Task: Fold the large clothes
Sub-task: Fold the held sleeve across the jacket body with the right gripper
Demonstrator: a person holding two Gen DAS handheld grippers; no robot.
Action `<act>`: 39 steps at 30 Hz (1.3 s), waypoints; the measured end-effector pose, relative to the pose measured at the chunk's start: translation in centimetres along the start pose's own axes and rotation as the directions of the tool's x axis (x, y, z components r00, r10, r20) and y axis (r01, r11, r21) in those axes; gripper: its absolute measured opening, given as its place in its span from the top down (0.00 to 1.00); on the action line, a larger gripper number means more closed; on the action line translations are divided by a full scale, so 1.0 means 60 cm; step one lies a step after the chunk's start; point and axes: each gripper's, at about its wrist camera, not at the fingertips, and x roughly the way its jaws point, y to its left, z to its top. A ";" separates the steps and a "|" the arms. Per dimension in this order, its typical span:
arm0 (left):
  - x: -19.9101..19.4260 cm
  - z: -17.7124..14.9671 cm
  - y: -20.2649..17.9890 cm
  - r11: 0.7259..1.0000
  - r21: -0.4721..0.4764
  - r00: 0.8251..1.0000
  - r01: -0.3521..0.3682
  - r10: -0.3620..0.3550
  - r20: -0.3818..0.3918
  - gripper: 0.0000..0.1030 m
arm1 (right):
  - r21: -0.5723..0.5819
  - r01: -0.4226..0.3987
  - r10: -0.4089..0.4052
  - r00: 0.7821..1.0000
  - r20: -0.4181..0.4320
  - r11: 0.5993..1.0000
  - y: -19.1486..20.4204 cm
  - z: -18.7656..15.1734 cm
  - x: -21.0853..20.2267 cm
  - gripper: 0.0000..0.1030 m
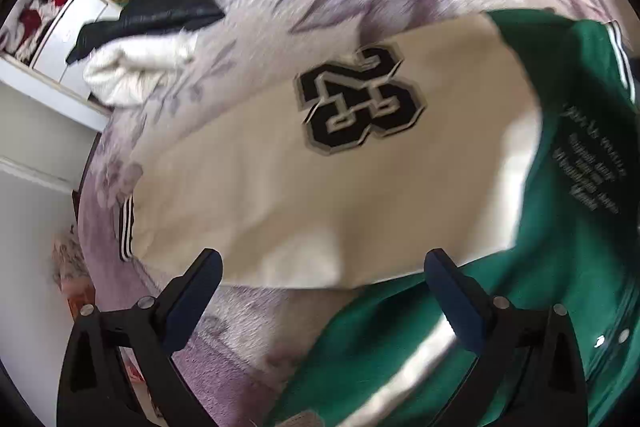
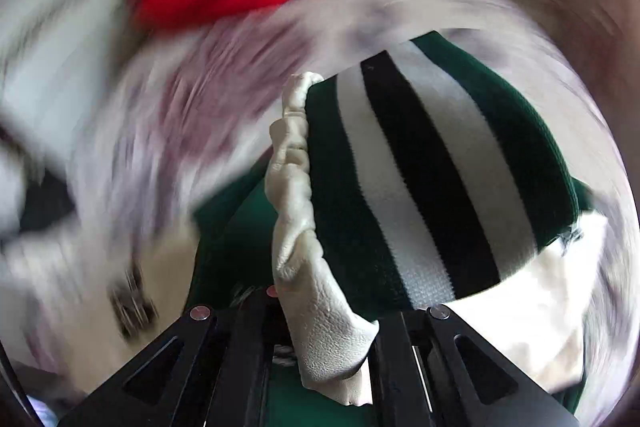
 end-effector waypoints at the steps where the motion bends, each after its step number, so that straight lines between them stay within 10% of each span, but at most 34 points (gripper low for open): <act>1: 0.004 -0.005 0.007 1.000 0.003 1.000 0.003 -0.003 -0.005 0.00 | -0.099 0.010 -0.015 0.999 -0.047 0.995 0.062 -0.013 0.047 0.95; 6: 0.014 -0.019 0.027 1.000 0.005 0.999 0.029 -0.028 -0.018 0.00 | -0.299 -0.035 -0.047 0.964 -0.262 0.954 0.175 -0.137 0.159 0.81; 11: 0.000 -0.023 0.033 0.998 0.008 0.998 0.064 -0.064 -0.027 0.00 | 0.095 -0.334 0.347 0.897 -0.275 0.938 0.043 -0.153 0.041 0.22; 15: -0.022 -0.012 0.019 0.995 0.011 0.995 0.096 -0.095 -0.014 0.00 | 0.492 -0.270 0.399 0.900 -0.177 0.827 -0.155 -0.243 -0.045 0.22; 19: -0.042 0.008 -0.025 0.991 0.041 0.991 0.131 -0.131 0.020 0.00 | 0.793 -0.105 0.347 0.927 -0.140 0.601 -0.337 -0.396 -0.067 0.23; 21: -0.052 0.022 -0.052 0.988 0.062 0.988 0.143 -0.145 0.044 0.00 | 0.871 -0.083 0.370 0.922 -0.118 0.484 -0.391 -0.453 -0.045 0.38; 23: -0.060 0.041 -0.084 0.985 0.092 0.985 0.148 -0.155 0.077 0.00 | 0.930 -0.106 0.411 0.910 -0.051 0.351 -0.429 -0.500 -0.014 0.80; 28: -0.052 0.089 -0.146 0.985 0.120 0.982 0.125 -0.140 0.125 0.00 | 0.974 -0.129 0.226 0.970 0.085 0.188 -0.483 -0.552 -0.030 0.92; 33: 0.011 0.130 -0.208 0.987 0.147 0.994 0.057 -0.069 0.079 0.00 | 0.971 -0.087 0.242 0.970 0.031 0.224 -0.510 -0.593 -0.050 0.86; 39: 0.021 0.125 -0.172 0.990 0.077 0.992 0.120 -0.123 0.038 0.00 | 0.823 0.104 0.169 0.957 -0.236 0.559 -0.466 -0.535 -0.112 0.44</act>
